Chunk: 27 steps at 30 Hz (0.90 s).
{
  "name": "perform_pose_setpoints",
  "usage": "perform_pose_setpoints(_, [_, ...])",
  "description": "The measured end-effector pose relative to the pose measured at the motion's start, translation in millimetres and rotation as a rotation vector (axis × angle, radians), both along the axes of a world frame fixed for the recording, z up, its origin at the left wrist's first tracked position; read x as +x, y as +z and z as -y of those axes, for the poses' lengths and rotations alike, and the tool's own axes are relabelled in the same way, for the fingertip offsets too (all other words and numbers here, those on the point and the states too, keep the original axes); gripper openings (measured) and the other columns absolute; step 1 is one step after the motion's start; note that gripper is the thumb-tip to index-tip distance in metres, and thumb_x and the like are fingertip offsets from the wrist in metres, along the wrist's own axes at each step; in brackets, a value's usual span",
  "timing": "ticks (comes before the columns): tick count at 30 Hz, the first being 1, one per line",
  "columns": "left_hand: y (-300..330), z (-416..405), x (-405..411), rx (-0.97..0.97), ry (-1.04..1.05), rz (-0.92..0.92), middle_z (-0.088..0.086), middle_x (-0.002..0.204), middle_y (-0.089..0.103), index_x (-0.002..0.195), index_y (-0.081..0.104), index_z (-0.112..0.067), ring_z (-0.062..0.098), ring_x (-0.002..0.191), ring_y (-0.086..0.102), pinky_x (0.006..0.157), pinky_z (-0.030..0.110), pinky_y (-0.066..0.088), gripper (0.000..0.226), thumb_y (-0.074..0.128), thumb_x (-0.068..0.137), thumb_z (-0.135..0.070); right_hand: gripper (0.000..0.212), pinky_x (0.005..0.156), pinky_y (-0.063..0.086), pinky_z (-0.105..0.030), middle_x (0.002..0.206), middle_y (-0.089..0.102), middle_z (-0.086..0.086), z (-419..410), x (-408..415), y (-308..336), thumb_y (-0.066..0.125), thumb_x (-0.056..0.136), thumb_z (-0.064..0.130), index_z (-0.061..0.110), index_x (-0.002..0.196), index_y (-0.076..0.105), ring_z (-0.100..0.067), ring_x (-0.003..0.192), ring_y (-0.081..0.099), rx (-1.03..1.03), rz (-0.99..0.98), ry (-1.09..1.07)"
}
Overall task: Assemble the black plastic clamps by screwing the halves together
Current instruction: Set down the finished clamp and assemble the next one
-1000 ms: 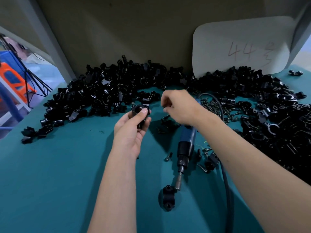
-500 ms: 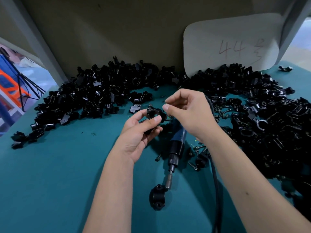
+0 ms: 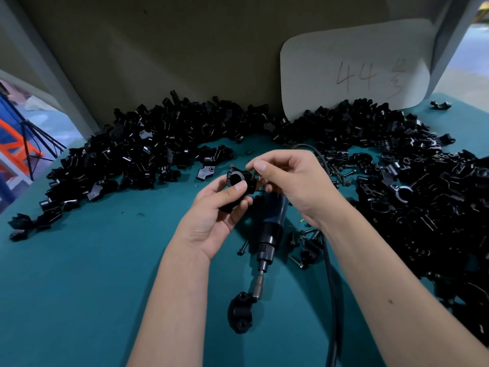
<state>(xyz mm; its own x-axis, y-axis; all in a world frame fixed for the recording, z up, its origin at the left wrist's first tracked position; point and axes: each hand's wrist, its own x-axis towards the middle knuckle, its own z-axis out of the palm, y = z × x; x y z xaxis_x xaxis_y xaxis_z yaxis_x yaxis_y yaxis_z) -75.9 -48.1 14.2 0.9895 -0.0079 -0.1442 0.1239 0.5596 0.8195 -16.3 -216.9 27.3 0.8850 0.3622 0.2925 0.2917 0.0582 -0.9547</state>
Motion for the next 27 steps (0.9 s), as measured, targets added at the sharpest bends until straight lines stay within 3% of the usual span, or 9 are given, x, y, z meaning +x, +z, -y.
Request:
perform_pose_setpoints(5, [-0.9,1.7,0.7,-0.048,0.015,-0.026,0.006,0.095,0.072,0.092,0.078,-0.014,0.014,0.069,0.069,0.059,0.015,0.055,0.025,0.084,0.069,-0.009,0.016,0.063,0.048,-0.028,0.083,0.073,-0.002,0.0,-2.1,0.2,0.070,0.097,0.018,0.026,0.095,0.083,-0.012,0.075,0.059,0.006,0.013,0.002])
perform_pose_setpoints(9, [-0.9,4.9,-0.6,-0.093,0.018,-0.003,0.005,0.086,0.073,0.082,0.082,-0.016,0.013,0.070,0.070,0.060,0.015,0.056,0.016,0.084,0.068,-0.009,0.015,0.053,0.044,-0.024,0.082,0.071,-0.015,-2.4,-2.9,0.7,0.071,0.095,0.020,0.028,0.091,0.083,-0.012,0.061,0.051,-0.001,0.049,-0.037])
perform_pose_setpoints(12, [-0.1,6.7,-1.0,-0.126,0.016,0.014,0.004,0.083,0.074,0.077,0.083,-0.017,0.013,0.070,0.070,0.061,0.014,0.056,0.014,0.085,0.065,-0.009,0.012,0.052,0.044,-0.029,0.085,0.065,-0.026,-5.1,-2.1,-0.3,0.073,0.095,0.019,0.025,0.092,0.083,-0.022,0.060,0.049,0.002,0.079,-0.078])
perform_pose_setpoints(14, [0.4,6.1,-1.3,-0.125,0.019,0.018,0.004,0.081,0.074,0.075,0.082,-0.017,0.012,0.070,0.070,0.061,0.014,0.056,0.016,0.087,0.061,-0.011,0.010,0.053,0.046,-0.032,0.079,0.068,-0.017,-5.7,-2.1,-1.0,0.074,0.095,0.019,0.023,0.093,0.083,-0.024,0.058,0.051,0.010,0.083,-0.086])
perform_pose_setpoints(17, [1.1,4.4,-2.1,-0.084,0.016,0.037,0.001,0.080,0.074,0.074,0.083,-0.020,0.011,0.071,0.070,0.062,0.013,0.055,0.012,0.082,0.070,-0.009,0.010,0.054,0.048,-0.031,0.070,0.066,0.001,-4.7,-3.0,-0.8,0.073,0.095,0.020,0.022,0.092,0.083,-0.017,0.057,0.052,0.008,0.058,-0.059])
perform_pose_setpoints(23, [1.6,2.6,0.3,-0.036,0.010,0.054,0.004,0.091,0.074,0.086,0.083,-0.018,0.011,0.074,0.069,0.063,0.014,0.056,0.016,0.077,0.076,-0.008,0.009,0.060,0.050,-0.027,0.075,0.068,-0.004,-2.9,-5.2,0.7,0.073,0.094,0.010,0.012,0.096,0.082,-0.014,0.064,0.057,0.088,-0.013,0.005])
perform_pose_setpoints(27, [1.8,3.0,1.9,-0.047,0.022,0.068,0.003,0.089,0.072,0.084,0.081,-0.019,0.011,0.073,0.068,0.063,0.014,0.056,0.017,0.083,0.069,-0.011,0.019,0.064,0.052,-0.028,0.082,0.074,-0.004,-4.3,-4.4,2.8,0.072,0.093,0.001,0.016,0.099,0.081,-0.015,0.062,0.057,0.116,0.016,-0.016])
